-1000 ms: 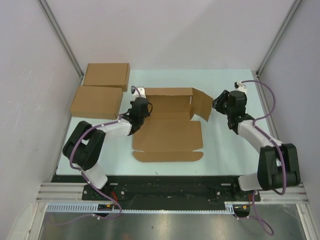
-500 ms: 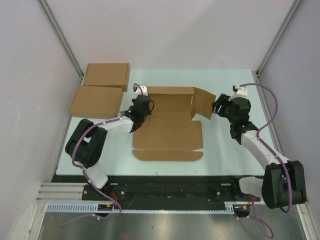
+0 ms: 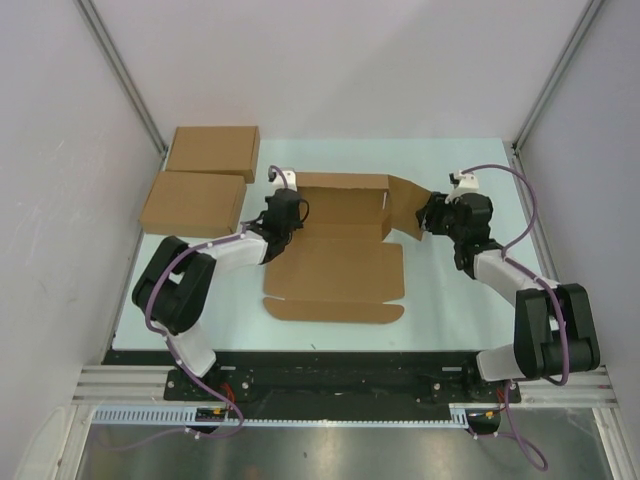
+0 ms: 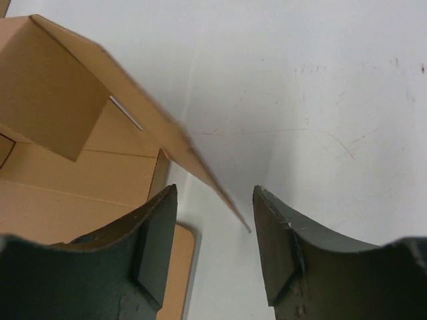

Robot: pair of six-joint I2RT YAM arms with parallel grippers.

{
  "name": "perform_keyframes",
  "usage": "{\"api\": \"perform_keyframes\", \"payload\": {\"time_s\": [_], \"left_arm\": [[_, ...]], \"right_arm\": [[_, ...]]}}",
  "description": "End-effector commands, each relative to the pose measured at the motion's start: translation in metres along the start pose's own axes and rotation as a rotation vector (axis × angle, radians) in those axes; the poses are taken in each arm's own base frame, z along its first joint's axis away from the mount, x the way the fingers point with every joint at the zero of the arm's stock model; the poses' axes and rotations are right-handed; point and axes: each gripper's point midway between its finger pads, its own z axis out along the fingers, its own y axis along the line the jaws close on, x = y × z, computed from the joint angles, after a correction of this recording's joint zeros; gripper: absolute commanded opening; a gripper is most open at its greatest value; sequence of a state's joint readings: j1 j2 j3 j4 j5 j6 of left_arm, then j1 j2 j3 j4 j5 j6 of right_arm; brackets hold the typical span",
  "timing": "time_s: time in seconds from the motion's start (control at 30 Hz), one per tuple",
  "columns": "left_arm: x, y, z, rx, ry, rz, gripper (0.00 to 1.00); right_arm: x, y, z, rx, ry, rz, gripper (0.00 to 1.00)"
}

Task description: Fold the paper box

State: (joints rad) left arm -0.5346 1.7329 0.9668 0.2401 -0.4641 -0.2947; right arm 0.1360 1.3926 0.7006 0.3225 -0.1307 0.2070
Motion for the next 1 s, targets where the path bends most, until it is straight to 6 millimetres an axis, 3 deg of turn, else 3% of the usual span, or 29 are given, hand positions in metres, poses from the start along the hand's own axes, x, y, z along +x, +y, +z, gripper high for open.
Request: {"api": "perform_keyframes", "payload": {"time_s": [0.0, 0.33, 0.7, 0.97], "left_arm": [[-0.008, -0.009, 0.004, 0.027, -0.013, 0.029, 0.0], [-0.012, -0.008, 0.002, 0.018, -0.021, 0.015, 0.0], [-0.015, -0.008, -0.002, 0.008, -0.039, 0.002, 0.0], [-0.017, -0.016, -0.007, 0.019, -0.052, 0.005, 0.0]], "right_arm": [[-0.035, 0.006, 0.007, -0.041, -0.103, -0.025, 0.52], [-0.033, 0.032, 0.007, -0.055, -0.069, 0.017, 0.19], [-0.044, 0.06, -0.006, -0.106, -0.051, 0.143, 0.06], [-0.035, 0.09, -0.005, -0.118, -0.021, 0.205, 0.04]]}}
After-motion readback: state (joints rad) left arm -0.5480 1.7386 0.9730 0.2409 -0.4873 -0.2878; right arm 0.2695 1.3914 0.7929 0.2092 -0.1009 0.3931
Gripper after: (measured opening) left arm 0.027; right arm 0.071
